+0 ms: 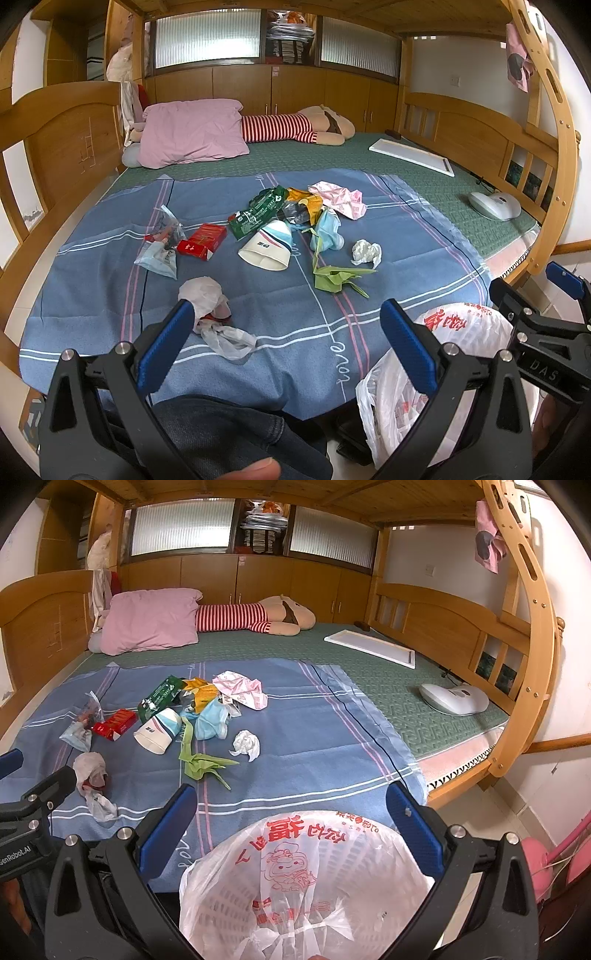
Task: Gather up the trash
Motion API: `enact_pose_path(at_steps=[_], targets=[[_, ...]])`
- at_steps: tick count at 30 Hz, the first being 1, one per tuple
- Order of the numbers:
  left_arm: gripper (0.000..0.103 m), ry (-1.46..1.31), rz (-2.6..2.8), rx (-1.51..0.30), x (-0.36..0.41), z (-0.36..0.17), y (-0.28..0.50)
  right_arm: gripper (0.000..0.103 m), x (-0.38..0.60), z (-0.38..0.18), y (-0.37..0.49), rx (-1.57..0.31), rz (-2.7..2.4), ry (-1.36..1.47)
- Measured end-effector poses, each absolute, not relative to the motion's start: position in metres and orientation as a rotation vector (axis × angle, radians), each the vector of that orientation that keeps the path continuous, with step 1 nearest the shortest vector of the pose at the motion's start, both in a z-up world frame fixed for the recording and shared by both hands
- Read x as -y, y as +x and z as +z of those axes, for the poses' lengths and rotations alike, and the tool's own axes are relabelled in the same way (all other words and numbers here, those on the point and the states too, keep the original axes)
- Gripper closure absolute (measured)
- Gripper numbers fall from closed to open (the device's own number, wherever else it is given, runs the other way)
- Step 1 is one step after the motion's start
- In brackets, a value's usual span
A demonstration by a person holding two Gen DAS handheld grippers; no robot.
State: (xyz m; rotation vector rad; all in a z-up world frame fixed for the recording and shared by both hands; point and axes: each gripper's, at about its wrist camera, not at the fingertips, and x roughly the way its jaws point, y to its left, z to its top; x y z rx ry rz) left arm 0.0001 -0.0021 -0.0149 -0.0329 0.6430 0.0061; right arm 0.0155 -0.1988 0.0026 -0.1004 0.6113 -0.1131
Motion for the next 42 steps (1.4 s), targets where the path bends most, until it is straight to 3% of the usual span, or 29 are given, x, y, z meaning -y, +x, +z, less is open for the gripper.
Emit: enact_pose_path(at_steps=[42], targets=[[0.003,-0.031,0.011,-0.645,0.0036,-0.0142,0.0011,0.003,0.2034,0.0037,0.0148,-0.608,-0.118,-0.102]])
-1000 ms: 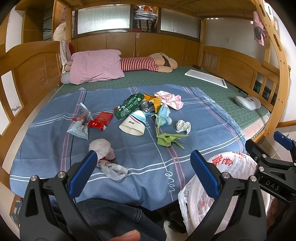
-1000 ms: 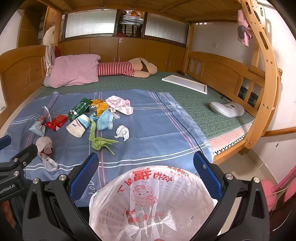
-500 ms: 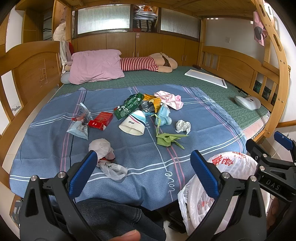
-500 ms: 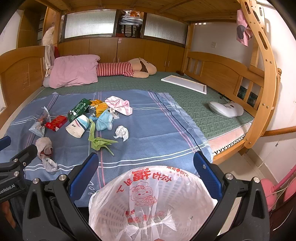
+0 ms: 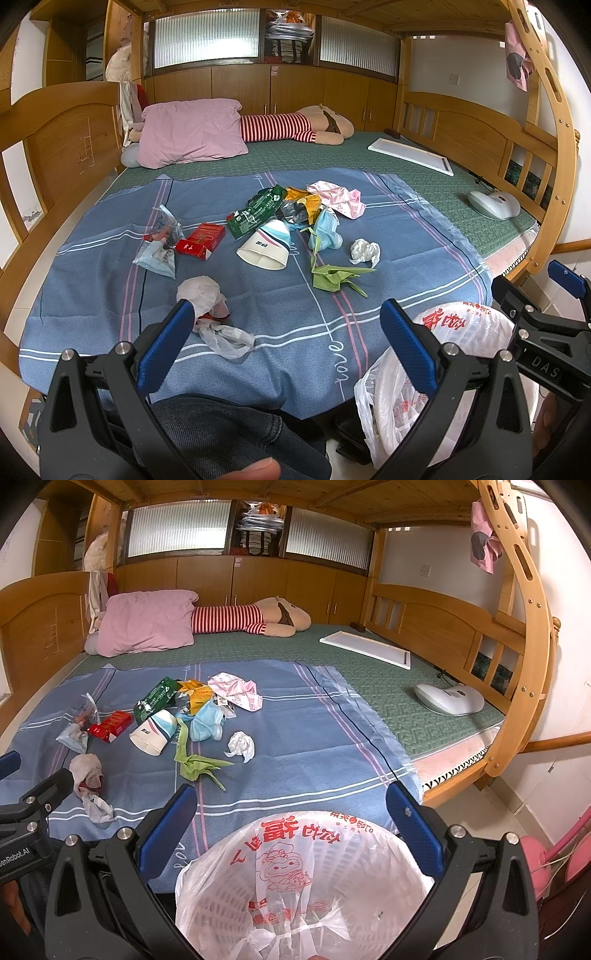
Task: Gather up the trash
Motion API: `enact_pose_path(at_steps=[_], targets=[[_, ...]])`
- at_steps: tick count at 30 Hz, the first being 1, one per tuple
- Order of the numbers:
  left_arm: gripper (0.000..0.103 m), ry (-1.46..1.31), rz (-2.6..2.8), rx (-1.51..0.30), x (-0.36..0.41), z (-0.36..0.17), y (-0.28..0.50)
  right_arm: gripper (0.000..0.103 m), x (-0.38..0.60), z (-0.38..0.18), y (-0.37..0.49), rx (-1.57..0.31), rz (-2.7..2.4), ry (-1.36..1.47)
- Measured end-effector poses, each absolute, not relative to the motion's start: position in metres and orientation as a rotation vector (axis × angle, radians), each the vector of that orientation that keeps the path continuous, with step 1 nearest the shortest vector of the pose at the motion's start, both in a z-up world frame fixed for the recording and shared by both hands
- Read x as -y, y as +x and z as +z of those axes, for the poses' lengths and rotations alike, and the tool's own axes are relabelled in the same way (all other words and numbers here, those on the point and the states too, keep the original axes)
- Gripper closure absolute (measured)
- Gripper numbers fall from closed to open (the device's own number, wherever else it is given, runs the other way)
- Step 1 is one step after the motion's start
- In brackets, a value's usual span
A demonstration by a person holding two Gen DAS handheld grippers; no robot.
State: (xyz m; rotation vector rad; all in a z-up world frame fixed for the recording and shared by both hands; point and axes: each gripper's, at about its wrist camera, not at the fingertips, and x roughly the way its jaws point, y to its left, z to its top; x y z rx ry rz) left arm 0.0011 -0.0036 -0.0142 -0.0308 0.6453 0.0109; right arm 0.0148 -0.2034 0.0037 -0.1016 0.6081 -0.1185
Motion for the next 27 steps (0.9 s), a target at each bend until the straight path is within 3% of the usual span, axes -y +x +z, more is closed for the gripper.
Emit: enact_pose_path(at_steps=[19,27], targets=[[0.003,-0.035,0.020,-0.648,0.001,-0.017,0.002,0.003,0.206,0.011,0.016,-0.582,-0.107,-0.099],[0.003,-0.079,0.118,-0.652,-0.043,-0.015,0.026,0.003,0.194,0.016,0.034,-0.564,-0.098,-0.133]])
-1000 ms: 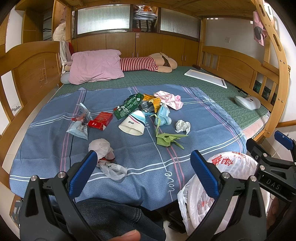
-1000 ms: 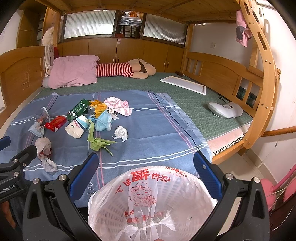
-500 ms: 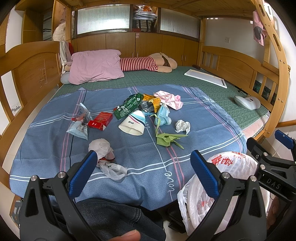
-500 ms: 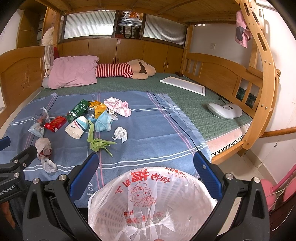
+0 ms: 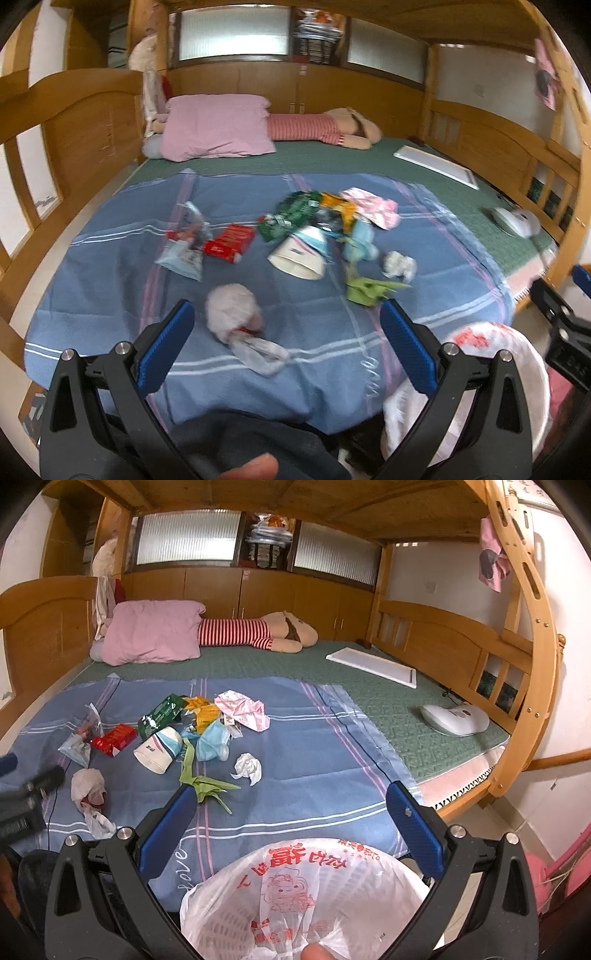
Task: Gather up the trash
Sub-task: 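Grasp the white tissue ball with the left tool while the right grasps the green origami crane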
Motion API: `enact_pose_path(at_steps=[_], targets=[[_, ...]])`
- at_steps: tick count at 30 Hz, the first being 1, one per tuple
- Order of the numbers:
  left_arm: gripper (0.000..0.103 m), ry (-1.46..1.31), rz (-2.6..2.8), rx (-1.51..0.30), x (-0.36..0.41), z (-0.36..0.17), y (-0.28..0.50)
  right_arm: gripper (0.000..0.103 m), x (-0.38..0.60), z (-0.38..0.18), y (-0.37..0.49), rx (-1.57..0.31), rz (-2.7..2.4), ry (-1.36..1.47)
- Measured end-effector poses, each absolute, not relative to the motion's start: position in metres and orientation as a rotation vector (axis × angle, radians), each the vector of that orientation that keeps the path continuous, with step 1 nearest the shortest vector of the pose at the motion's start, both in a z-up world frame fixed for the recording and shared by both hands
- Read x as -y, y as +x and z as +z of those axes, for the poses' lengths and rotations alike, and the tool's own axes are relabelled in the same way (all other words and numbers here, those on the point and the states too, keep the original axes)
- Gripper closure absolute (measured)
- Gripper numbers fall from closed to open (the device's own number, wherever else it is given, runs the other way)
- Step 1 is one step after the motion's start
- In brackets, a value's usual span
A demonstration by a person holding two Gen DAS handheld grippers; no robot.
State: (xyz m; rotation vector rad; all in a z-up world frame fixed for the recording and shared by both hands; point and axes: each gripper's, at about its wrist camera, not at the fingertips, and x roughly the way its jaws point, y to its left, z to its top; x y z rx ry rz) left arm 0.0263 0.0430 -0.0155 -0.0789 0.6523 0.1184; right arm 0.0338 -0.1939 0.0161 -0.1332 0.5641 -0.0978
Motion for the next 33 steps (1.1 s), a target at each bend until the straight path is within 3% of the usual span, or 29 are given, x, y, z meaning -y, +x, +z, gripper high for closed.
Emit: enact_pose_path(at_steps=[8,10,12,15,17,18,24,33], targets=[[0.006,-0.157,0.173,-0.767,-0.134,-0.024,0.103,0.003,0.188,0.008,0.064,-0.631,-0.083,-0.124],[0.015,-0.227,0.227,-0.773,-0.174,-0.024,0.125,0.003,0.185,0.007,0.070,-0.629,-0.088,-0.115],[0.037,-0.270,0.258,-0.779,-0.200,-0.027,0.140,0.003,0.181,0.005,0.076,-0.630,-0.087,-0.112],[0.047,-0.383,0.245,-0.830,-0.242,-0.046,0.170,0.019,0.172,-0.001,0.093,-0.666,-0.067,-0.108],[0.046,-0.432,0.208,-0.854,-0.253,-0.063,0.176,0.033,0.160,-0.006,0.107,-0.702,-0.026,-0.083],[0.039,-0.466,0.172,-0.886,-0.253,-0.074,0.175,0.034,0.156,-0.009,0.112,-0.715,-0.004,-0.074],[0.016,-0.505,-0.093,-1.056,-0.207,-0.106,0.171,0.034,0.119,-0.028,0.151,-0.788,0.063,-0.022],[0.016,-0.143,-0.186,-1.199,-0.139,-0.127,0.170,0.028,0.114,-0.057,0.191,-0.865,0.007,-0.115]])
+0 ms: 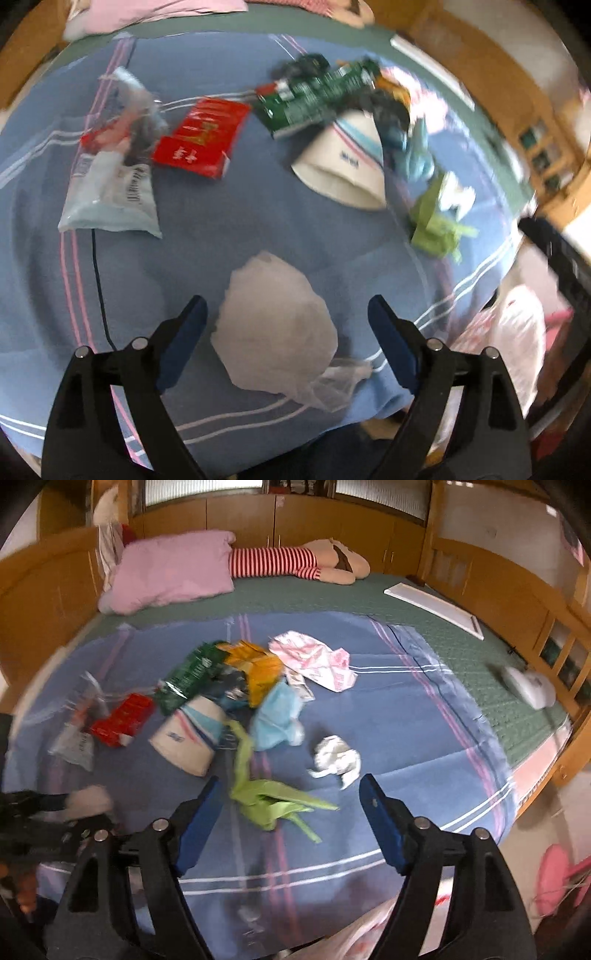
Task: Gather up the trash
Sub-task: 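Grasp the white tissue ball with the left tool while the right grasps the green origami crane, then carry both items over the white plastic bag and open both tools to drop them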
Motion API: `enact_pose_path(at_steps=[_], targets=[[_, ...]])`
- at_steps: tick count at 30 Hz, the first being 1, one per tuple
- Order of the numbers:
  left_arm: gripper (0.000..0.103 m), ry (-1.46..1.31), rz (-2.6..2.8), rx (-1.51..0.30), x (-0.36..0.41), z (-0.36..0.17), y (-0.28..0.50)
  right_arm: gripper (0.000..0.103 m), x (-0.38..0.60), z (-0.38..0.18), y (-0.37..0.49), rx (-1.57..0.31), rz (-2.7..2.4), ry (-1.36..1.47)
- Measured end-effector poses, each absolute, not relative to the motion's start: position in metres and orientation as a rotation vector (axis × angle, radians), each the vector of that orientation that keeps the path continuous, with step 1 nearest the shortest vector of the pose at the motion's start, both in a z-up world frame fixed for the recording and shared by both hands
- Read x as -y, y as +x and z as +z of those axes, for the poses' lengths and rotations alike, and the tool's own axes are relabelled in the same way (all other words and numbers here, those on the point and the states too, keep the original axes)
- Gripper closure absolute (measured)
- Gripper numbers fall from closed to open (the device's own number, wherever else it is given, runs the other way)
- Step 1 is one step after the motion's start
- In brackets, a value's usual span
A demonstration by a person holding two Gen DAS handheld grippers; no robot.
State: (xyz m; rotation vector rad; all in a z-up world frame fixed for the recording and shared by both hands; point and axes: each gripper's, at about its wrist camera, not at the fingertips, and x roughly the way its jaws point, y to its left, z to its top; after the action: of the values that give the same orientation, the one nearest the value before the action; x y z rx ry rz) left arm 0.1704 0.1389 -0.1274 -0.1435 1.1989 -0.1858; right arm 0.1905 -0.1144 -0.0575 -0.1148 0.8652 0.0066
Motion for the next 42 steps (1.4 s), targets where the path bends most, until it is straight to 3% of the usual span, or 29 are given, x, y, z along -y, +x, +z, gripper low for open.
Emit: enact_pose_path(at_steps=[5,14,15,17,18,23,42], targets=[[0.042,-0.033,-0.120,-1.295,-0.128,-0.156,0.177,0.028,0.103,-0.094,0.225,-0.975,0.079,-0.155],[0.044,-0.082,-0.096,-1.286,-0.144,-0.157,0.180,0.023,0.069,-0.149,0.254,-1.074,0.077,-0.312],[0.046,-0.082,-0.091,-1.279,-0.146,-0.155,0.180,0.025,0.067,-0.151,0.252,-1.078,0.087,-0.309],[0.050,-0.076,-0.077,-1.254,-0.146,-0.153,0.182,0.059,0.064,-0.153,0.247,-1.088,0.114,-0.295],[0.054,-0.073,-0.073,-1.239,-0.147,-0.150,0.183,0.065,0.062,-0.154,0.244,-1.095,0.120,-0.290],[0.070,-0.062,-0.107,-1.188,-0.159,-0.134,0.180,0.070,0.061,-0.142,0.224,-1.078,0.195,-0.205],[0.070,-0.111,-0.110,-0.933,-0.154,-0.086,0.161,0.070,0.083,-0.095,0.181,-0.966,0.232,-0.097]])
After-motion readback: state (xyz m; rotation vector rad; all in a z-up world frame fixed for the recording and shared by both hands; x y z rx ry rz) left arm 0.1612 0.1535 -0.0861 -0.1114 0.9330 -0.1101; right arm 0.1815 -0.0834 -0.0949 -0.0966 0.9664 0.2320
